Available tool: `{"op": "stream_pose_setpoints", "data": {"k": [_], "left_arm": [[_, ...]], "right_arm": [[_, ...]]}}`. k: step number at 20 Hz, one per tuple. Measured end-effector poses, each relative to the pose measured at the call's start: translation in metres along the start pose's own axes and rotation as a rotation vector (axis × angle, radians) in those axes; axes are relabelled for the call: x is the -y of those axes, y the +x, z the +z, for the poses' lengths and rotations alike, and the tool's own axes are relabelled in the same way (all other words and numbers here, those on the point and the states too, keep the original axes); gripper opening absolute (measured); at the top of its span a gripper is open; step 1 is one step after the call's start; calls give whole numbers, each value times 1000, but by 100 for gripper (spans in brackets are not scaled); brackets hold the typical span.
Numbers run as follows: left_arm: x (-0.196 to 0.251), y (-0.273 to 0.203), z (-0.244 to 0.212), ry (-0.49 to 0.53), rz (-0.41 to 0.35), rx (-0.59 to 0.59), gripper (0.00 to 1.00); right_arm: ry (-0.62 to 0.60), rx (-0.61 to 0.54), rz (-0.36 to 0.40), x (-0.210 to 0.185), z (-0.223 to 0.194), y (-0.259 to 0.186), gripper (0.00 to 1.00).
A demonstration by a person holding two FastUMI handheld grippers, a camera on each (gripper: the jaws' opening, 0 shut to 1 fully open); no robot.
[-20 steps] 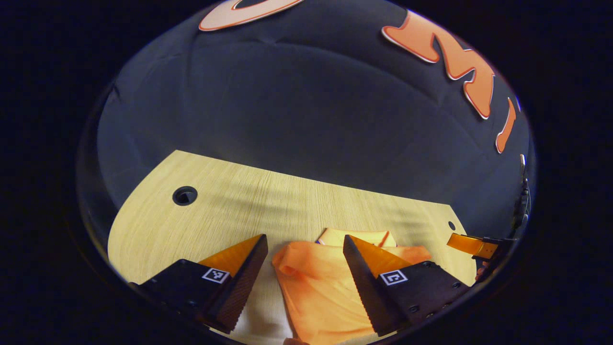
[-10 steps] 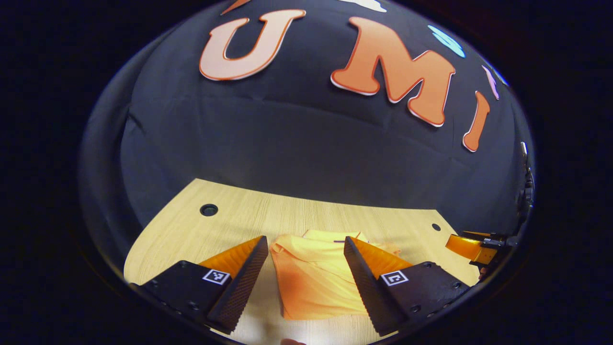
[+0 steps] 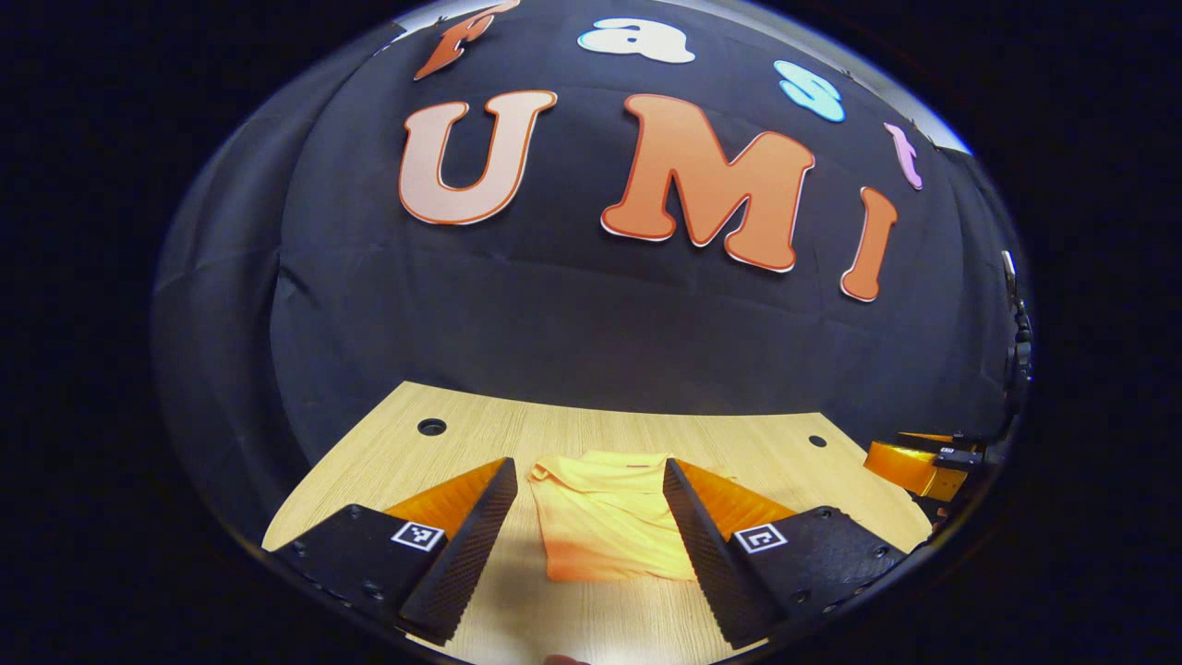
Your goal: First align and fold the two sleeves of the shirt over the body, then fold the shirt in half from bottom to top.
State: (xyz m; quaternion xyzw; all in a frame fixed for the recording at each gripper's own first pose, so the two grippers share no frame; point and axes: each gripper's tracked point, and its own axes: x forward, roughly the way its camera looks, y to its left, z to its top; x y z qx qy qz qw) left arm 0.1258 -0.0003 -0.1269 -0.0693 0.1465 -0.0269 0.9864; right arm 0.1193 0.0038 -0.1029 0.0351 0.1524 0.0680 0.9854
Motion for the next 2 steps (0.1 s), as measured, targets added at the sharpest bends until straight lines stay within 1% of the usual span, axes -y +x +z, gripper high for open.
{"op": "stream_pose_setpoints", "data": {"k": [2], "left_arm": [[10, -18, -2, 17, -9, 13, 98]], "right_arm": [[-17, 10, 4, 0, -5, -16, 85]]}}
